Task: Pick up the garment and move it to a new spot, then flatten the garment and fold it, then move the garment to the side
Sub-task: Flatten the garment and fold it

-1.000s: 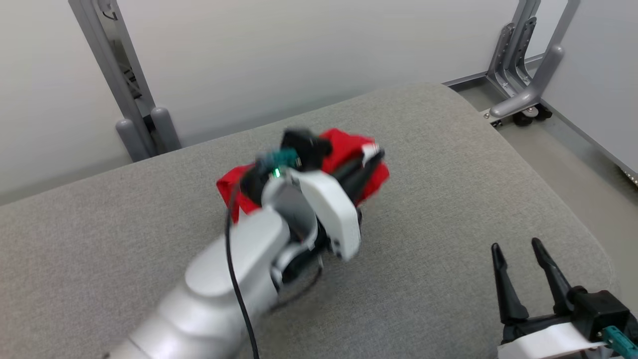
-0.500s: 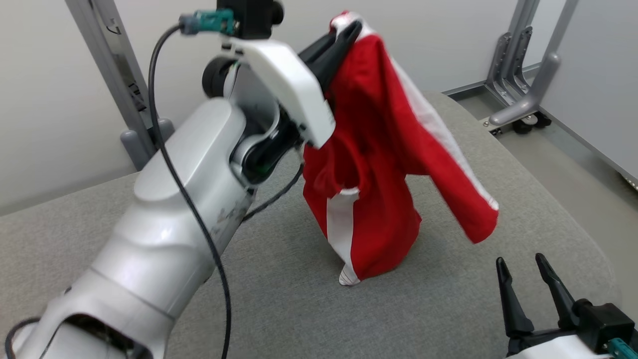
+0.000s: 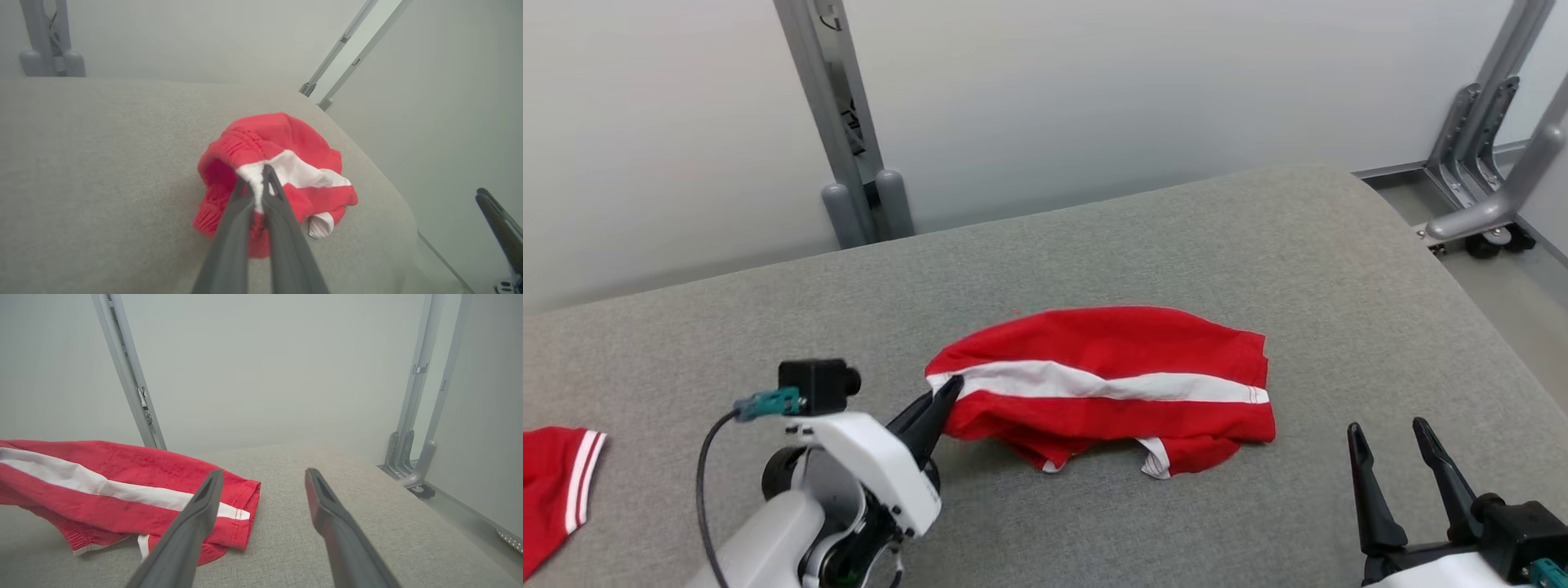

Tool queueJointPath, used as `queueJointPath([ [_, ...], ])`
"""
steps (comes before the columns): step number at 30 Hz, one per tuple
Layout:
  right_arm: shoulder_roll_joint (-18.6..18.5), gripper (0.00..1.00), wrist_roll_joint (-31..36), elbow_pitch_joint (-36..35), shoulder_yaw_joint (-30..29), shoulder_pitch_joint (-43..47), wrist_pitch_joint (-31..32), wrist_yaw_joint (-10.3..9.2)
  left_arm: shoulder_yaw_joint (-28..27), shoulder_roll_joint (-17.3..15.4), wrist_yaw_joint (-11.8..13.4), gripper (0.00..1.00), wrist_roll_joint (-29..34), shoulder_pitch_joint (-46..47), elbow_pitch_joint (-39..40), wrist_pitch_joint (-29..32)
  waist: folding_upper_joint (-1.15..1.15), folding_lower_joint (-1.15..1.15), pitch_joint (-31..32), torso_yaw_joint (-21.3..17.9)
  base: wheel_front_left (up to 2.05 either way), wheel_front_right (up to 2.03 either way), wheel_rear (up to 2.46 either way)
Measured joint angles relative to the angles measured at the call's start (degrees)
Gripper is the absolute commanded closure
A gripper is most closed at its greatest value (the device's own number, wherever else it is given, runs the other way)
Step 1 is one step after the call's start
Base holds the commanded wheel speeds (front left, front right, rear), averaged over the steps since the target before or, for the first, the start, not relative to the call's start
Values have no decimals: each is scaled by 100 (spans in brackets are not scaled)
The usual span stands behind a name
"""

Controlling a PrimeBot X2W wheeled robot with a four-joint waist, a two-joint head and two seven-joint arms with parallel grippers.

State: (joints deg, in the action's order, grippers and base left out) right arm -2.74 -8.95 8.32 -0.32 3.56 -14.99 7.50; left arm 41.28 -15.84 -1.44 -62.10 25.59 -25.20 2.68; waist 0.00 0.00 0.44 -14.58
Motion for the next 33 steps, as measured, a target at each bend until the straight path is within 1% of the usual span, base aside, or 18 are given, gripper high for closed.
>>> queueJointPath([
  [2,0,0,0,11,19,9,-1,0,-51,-194,-11,100,-22,-334,323,-166,0,0,4,110,0,0,0],
  [5,1,0,-1,25,64,38,0,0,-118,-400,-81,100,-198,-869,737,-245,0,0,21,264,0,0,0],
  [9,2,0,0,81,136,49,0,0,-88,-768,27,100,-71,-1202,969,-318,0,0,52,435,0,0,0],
  [13,0,0,1,134,202,51,-1,0,16,-969,103,100,169,-1363,1088,-382,0,0,103,569,0,0,0],
  [14,0,0,0,159,233,53,0,0,52,-1029,149,91,252,-1370,1088,-390,0,0,121,599,0,0,0],
  [15,2,0,0,180,259,54,-1,0,87,-1083,199,67,342,-1372,1074,-391,0,0,140,627,0,0,0],
  [16,2,0,0,197,276,55,-1,0,130,-1121,248,58,427,-1380,1054,-391,0,0,159,652,0,0,0],
  [17,1,0,0,216,300,54,0,0,145,-1131,304,58,479,-1405,1029,-405,0,0,178,672,0,0,0],
  [18,1,0,-7,258,354,53,0,0,143,-1111,394,41,500,-1469,987,-475,0,0,217,700,0,0,0],
  [19,1,0,-11,272,387,52,0,0,135,-1098,460,0,528,-1493,975,-549,0,0,237,708,0,0,0],
  [23,0,0,-19,323,453,58,-1,0,2,-1049,739,0,701,-1581,932,-1037,0,0,327,754,0,0,0],
  [27,-1,0,-13,426,706,122,-1,0,-62,-958,843,0,678,-1896,973,-1336,0,0,471,797,0,0,0],
  [30,7,0,23,486,888,169,-1,0,-177,-961,1112,0,789,-2084,1029,-1544,0,0,601,826,0,0,0],
  [33,2,0,34,521,891,180,0,0,-522,-888,1512,0,969,-2231,1161,-1716,0,0,718,872,0,0,0],
])
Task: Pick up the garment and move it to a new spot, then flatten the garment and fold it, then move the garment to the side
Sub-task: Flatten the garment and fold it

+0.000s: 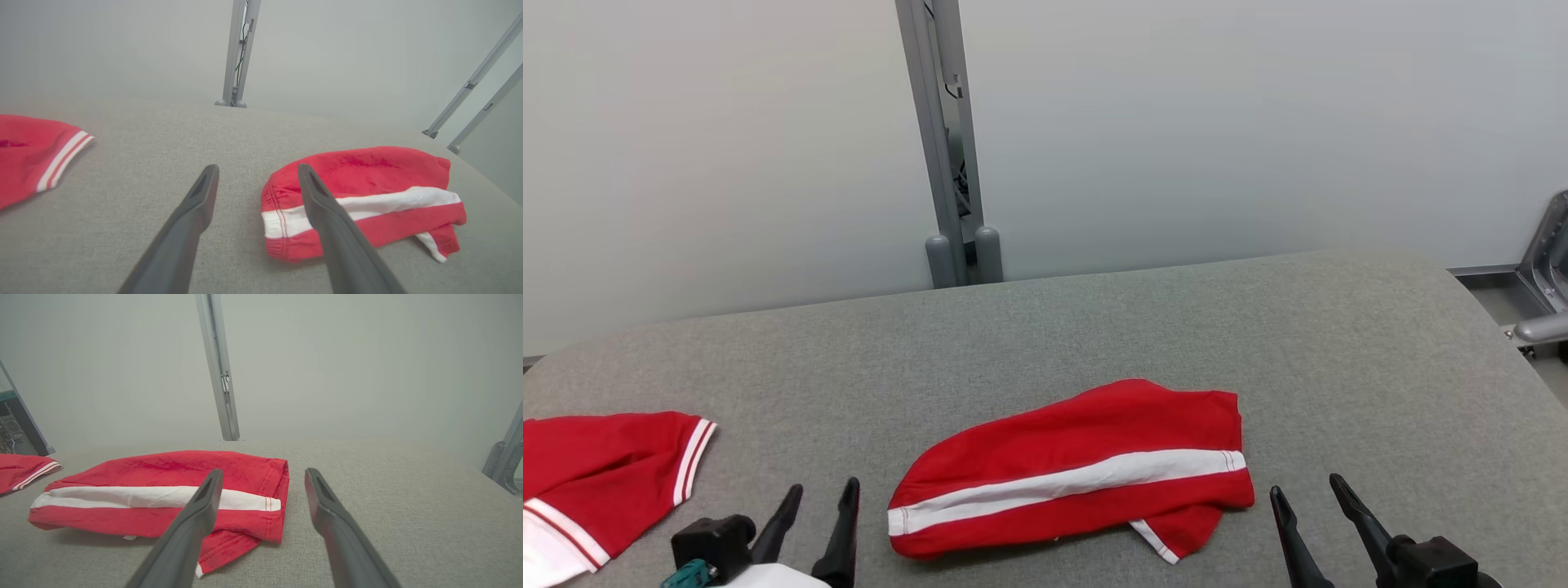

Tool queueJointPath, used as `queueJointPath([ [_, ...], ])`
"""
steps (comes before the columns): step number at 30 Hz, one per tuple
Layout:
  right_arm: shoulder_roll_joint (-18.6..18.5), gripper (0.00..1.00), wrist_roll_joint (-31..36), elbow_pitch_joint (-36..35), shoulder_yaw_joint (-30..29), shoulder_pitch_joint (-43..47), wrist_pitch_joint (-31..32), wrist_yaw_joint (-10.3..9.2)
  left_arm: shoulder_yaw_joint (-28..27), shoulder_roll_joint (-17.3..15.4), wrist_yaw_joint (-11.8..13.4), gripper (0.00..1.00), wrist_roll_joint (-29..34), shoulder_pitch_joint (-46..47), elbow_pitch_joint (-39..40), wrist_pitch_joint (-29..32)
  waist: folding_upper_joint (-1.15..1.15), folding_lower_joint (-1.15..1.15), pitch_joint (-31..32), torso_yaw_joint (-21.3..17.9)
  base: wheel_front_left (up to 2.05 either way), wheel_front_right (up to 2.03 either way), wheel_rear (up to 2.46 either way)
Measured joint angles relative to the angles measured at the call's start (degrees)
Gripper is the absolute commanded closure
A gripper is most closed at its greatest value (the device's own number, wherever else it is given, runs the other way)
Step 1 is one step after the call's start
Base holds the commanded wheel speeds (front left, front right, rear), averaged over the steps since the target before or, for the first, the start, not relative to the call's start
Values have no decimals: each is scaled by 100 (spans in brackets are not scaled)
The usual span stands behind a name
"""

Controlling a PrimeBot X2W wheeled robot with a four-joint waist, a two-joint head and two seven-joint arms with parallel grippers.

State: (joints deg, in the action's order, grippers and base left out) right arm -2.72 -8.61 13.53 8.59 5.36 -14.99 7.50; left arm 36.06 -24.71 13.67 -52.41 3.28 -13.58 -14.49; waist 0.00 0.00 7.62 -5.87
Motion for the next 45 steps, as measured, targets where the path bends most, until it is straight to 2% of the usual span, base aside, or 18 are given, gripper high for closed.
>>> queueJointPath([
  [3,-2,0,1,26,19,10,-1,0,-631,176,369,0,279,-197,255,-38,0,0,79,63,0,0,0],
  [7,-3,0,76,31,192,56,-1,0,-1546,454,606,0,1477,-519,872,-49,0,0,171,127,0,0,0],
  [10,-23,0,102,19,231,117,-1,0,-1984,867,544,0,2047,-939,1200,-49,0,0,231,158,0,0,0],
  [12,-25,0,153,-36,189,140,-1,0,-2142,987,428,0,2528,-1105,1362,-49,0,0,269,169,0,0,0],
  [18,-25,0,286,-244,110,339,-1,0,-2262,1428,148,0,3732,-1500,1586,-51,0,0,337,168,0,0,0],
  [22,-23,0,313,-311,41,415,-1,0,-2292,1582,45,0,4136,-1580,1455,-52,0,0,324,186,0,0,0],
  [27,-14,0,331,-248,-47,476,-1,0,-2449,1823,-29,0,4300,-1636,842,-49,0,0,301,215,0,0,0],
  [32,-10,0,353,-156,-98,475,-1,0,-2560,1970,-205,0,4330,-1614,624,-49,0,0,282,236,0,0,0],
  [45,-7,0,242,-75,-104,453,-1,0,-2821,2120,-587,0,4261,-1509,-9,-49,0,0,392,194,0,0,0],
])
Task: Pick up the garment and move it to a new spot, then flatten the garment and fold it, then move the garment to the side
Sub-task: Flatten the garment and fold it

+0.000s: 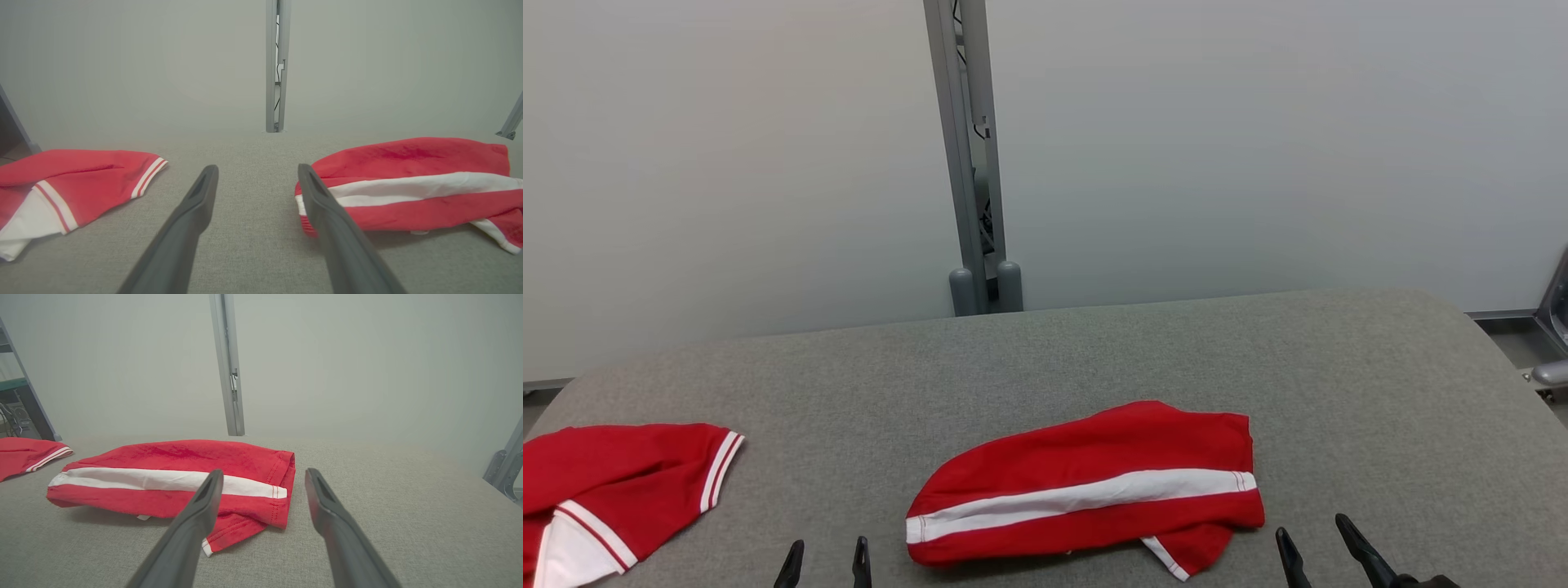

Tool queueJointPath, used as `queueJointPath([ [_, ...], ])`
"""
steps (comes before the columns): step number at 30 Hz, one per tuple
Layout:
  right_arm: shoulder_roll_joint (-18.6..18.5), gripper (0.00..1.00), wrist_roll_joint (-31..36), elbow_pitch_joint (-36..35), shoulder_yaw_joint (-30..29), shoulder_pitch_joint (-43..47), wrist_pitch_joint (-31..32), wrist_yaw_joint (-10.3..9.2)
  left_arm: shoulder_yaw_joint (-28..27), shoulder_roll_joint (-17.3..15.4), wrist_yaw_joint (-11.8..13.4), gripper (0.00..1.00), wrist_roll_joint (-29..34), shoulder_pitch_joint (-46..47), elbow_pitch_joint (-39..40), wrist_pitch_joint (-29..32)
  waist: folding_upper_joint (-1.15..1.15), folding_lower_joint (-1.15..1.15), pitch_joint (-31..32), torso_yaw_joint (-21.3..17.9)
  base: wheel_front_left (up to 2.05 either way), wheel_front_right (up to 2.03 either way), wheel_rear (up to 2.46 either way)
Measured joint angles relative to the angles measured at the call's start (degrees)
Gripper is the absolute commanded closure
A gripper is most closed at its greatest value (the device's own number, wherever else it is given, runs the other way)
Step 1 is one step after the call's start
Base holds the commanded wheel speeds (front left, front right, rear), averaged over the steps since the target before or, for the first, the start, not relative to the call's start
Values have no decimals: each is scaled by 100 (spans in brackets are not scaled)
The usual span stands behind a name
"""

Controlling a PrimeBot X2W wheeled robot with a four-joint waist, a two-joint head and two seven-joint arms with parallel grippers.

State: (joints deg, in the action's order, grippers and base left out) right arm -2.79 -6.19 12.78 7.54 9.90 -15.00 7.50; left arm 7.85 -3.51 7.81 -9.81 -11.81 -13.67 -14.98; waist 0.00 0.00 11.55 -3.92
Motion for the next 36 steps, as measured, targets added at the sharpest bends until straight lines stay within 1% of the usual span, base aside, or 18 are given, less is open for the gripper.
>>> queueJointPath([
  [5,0,0,-2,-8,32,-26,1,0,42,25,-283,0,-226,305,-532,-1,0,0,-53,-27,0,0,0],
  [9,0,0,-1,-22,62,-63,0,0,172,44,-485,0,-423,767,-973,203,0,0,-157,-49,0,0,0],
  [11,0,0,0,-29,76,-114,0,0,241,44,-626,0,-520,1021,-1127,392,0,0,-223,-63,0,0,0],
  [17,1,0,8,-21,155,-224,0,0,394,52,-868,0,-797,1550,-1561,1310,0,0,-419,-119,0,0,0],
  [22,1,0,14,2,221,-294,0,0,461,5,-876,0,-846,1760,-1695,1941,0,0,-517,-201,0,0,0],
  [26,-5,0,14,12,231,-340,0,0,587,-163,-821,0,-720,1768,-1718,2249,0,0,-538,-286,0,0,0],
  [30,-13,0,8,3,282,-363,0,0,581,-135,-824,0,-816,1750,-1704,2357,0,0,-547,-374,0,0,0],
  [34,-53,0,-1,8,341,-382,1,0,474,-102,-857,0,-1110,1722,-1801,2437,0,0,-546,-471,0,0,0],
  [36,-64,0,-1,7,356,-394,0,0,453,-102,-857,0,-1158,1722,-1862,2468,0,0,-549,-508,0,0,0],
])
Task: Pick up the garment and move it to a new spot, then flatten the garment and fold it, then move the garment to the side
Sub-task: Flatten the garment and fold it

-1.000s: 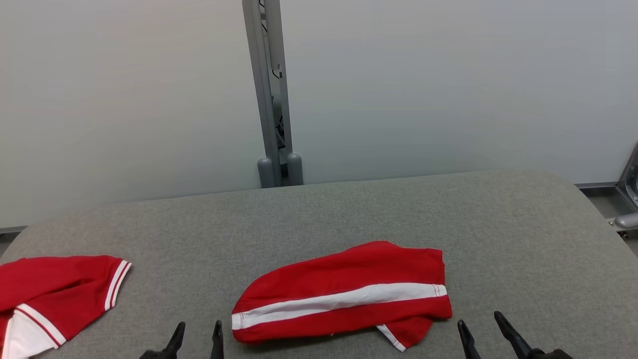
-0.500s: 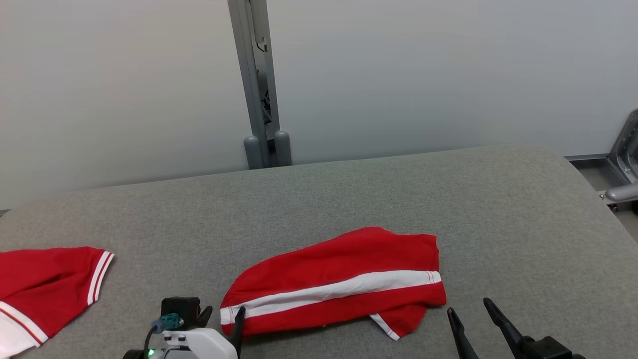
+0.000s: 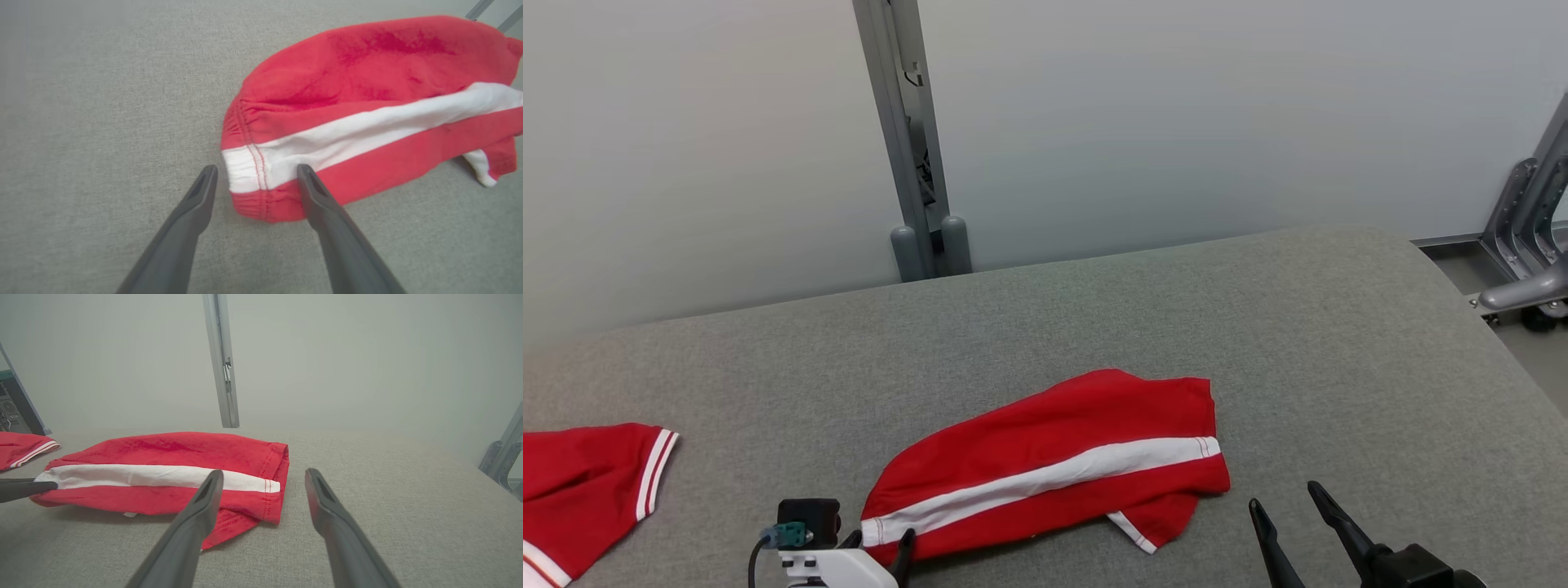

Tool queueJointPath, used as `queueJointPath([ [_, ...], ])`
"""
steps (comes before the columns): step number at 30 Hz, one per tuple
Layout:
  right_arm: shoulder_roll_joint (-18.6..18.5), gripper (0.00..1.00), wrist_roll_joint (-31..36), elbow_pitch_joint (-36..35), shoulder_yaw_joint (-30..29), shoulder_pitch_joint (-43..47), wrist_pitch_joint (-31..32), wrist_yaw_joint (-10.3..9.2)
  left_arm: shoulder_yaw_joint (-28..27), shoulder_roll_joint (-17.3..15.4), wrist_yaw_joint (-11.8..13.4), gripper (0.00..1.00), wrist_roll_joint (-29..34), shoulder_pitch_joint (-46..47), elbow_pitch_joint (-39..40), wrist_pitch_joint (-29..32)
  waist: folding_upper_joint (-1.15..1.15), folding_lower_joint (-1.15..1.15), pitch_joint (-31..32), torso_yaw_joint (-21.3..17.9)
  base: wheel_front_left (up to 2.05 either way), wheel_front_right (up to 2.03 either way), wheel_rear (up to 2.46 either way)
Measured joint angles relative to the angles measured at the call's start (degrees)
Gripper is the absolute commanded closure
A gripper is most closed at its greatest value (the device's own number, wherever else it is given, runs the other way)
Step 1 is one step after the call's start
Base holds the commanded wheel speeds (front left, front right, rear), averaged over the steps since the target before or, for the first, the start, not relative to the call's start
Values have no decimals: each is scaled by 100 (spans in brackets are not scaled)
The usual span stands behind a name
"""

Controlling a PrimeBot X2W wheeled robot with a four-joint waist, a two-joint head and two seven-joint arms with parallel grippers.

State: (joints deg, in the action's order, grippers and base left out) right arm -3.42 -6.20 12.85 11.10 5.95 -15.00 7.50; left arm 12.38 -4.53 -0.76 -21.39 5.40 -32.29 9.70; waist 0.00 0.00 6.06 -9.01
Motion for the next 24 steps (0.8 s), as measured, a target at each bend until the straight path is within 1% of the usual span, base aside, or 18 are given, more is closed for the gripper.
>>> queueJointPath([
  [6,-41,0,0,-2,-1,-12,0,0,-13,-1,-3,1,-51,7,-51,-90,0,0,-17,-57,0,0,0],
  [7,-41,0,0,-2,0,-12,0,0,-9,-1,-20,13,-52,8,-55,-93,0,0,-17,-59,0,0,0],
  [8,-43,0,0,-3,0,-11,0,0,12,-11,-23,22,-48,9,-54,-124,0,0,-18,-61,0,0,0],
  [9,-43,0,0,-3,-2,-10,0,0,27,-19,-24,46,-47,10,-54,-144,0,0,-17,-61,0,0,0],
  [10,-43,0,0,-3,-7,-10,0,0,34,-27,-23,62,-42,10,-54,-168,0,0,-16,-62,0,0,0],
  [11,-43,0,0,-5,-9,-9,0,0,40,-37,-19,75,-36,10,-49,-194,0,0,-17,-61,0,0,0],
  [14,-42,0,0,-11,-26,-8,0,0,66,-52,29,85,18,7,26,-314,0,0,-25,-43,0,0,0],
  [15,-41,0,0,-12,-30,-8,0,0,74,-55,32,100,19,2,66,-333,0,0,-28,-34,0,0,0],
  [19,-34,0,-83,164,79,-18,0,0,103,-125,24,100,56,-104,304,-539,0,0,-50,5,0,0,0],
  [24,-13,0,-516,992,400,-467,-4,0,138,-258,-53,100,89,-288,600,-818,0,0,-118,57,0,0,0],
])
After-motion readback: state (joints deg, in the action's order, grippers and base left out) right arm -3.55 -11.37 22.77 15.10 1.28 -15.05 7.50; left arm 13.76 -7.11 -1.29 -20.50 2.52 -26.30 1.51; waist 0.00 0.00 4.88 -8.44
